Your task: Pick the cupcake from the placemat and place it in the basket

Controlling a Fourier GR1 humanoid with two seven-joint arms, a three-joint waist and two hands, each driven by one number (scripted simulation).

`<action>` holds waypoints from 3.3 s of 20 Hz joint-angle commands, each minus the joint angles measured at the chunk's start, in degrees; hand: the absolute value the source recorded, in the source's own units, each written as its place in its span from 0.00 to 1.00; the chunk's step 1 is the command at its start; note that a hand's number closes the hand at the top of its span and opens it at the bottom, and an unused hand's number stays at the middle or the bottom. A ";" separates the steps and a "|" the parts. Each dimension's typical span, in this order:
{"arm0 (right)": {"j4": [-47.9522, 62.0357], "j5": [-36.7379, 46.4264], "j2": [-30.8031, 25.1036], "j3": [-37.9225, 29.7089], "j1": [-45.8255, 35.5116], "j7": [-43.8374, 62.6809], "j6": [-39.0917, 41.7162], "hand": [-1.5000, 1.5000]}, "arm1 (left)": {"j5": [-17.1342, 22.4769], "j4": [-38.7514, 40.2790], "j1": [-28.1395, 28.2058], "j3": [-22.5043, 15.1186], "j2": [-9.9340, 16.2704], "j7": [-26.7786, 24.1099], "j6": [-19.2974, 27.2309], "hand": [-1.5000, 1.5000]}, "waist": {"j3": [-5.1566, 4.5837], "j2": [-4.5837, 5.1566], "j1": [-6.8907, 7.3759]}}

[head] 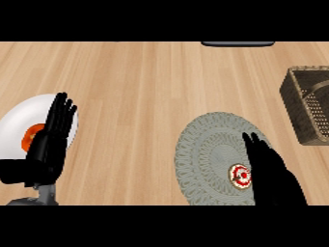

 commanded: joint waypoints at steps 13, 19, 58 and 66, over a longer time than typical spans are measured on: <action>6.99 -0.10 1.37 -4.88 1.03 -4.16 -1.03 0.00 | -3.85 0.77 0.39 2.17 -4.12 0.73 -3.04 0.50 | 0.00 -0.01 -0.01; 11.57 1.12 1.89 -4.06 1.64 -6.53 -3.82 0.00 | -5.67 0.37 -1.09 2.40 -5.80 1.09 -2.72 0.50 | 0.00 0.01 -0.07; 9.14 6.75 -2.97 5.72 -1.94 -27.50 -9.21 1.00 | -6.32 -1.06 2.04 6.09 -7.75 0.53 -7.79 0.50 | -0.01 -0.09 -0.20; -13.14 1.74 5.75 10.15 0.65 -21.12 -7.65 1.00 | -6.08 -4.10 1.07 6.80 -6.49 4.91 -7.51 0.50 | -0.01 -0.44 -0.43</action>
